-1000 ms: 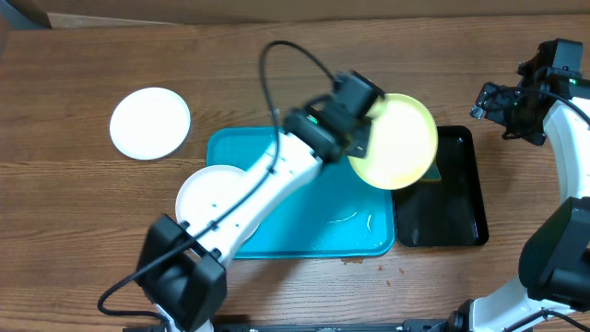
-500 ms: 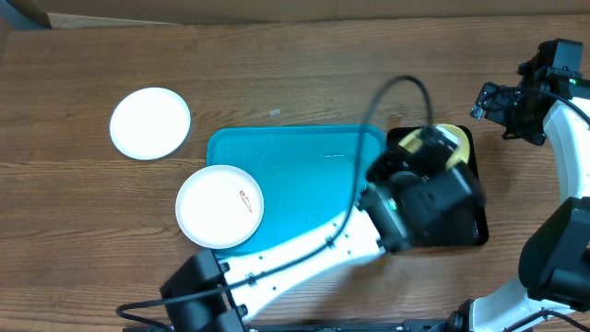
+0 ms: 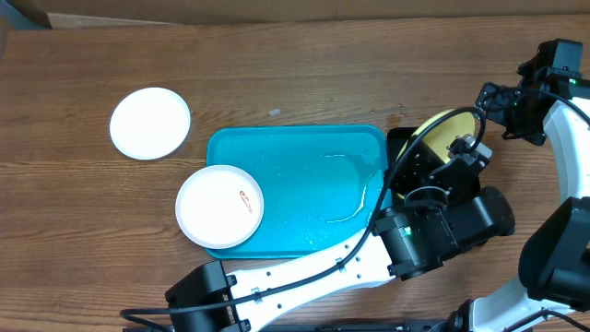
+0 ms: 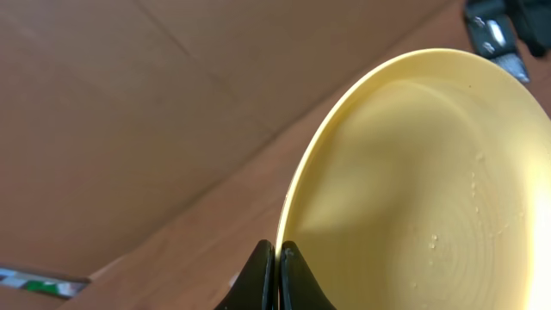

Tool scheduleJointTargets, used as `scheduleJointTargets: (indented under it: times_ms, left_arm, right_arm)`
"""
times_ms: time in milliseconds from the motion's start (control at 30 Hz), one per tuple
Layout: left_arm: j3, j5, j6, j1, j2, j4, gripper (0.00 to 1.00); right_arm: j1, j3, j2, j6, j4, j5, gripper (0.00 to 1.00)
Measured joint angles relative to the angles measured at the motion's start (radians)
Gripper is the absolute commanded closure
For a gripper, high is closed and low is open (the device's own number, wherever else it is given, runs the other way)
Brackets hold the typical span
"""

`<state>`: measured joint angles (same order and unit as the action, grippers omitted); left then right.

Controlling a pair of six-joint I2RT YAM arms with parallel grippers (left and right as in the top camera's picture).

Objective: Clean dirty plates on tray and stack at the side
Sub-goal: 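Lift the yellow-green plate with the left gripper, tip it over basin, then carry the yellow-green plate left and stack it on the white plate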

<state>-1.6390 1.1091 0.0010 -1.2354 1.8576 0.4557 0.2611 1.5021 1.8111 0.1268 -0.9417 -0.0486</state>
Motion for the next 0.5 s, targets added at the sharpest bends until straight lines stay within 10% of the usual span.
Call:
scheduleJointTargets:
  times_ms: [500]
  left_arm:
    - [0.0, 0.057, 0.036, 0.005, 0.0, -0.03, 0.96]
  right_arm:
    - [0.0, 0.0, 0.0, 0.0, 0.0, 0.0, 0.0]
